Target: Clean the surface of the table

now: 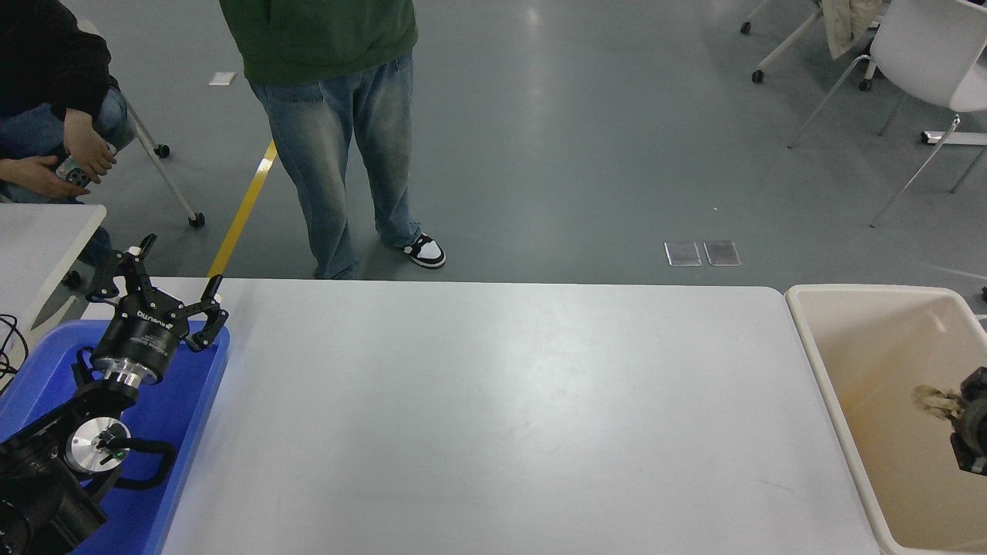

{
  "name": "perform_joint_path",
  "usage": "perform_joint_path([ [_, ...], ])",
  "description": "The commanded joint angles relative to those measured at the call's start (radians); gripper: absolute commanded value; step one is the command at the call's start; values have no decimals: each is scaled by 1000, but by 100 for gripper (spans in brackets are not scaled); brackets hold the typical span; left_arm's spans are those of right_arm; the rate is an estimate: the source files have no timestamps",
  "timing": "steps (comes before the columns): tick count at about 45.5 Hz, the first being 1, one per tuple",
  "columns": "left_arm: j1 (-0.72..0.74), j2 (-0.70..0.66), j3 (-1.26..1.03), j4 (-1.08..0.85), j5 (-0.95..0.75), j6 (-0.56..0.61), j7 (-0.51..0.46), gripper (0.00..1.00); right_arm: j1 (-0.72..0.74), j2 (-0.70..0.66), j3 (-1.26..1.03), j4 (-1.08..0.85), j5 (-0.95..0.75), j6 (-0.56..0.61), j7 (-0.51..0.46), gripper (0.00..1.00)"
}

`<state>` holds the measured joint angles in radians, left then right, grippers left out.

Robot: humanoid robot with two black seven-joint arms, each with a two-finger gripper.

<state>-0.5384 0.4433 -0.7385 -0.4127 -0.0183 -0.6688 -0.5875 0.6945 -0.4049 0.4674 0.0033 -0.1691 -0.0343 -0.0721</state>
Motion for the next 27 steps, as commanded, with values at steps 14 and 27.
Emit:
perform_joint_path([
  [14,0,0,-1,0,0,0,0,100,22,66,-24,-43,-1,-101,32,15],
  [27,0,0,-1,0,0,0,0,100,39,67,-87,-45,0,-102,31,100],
])
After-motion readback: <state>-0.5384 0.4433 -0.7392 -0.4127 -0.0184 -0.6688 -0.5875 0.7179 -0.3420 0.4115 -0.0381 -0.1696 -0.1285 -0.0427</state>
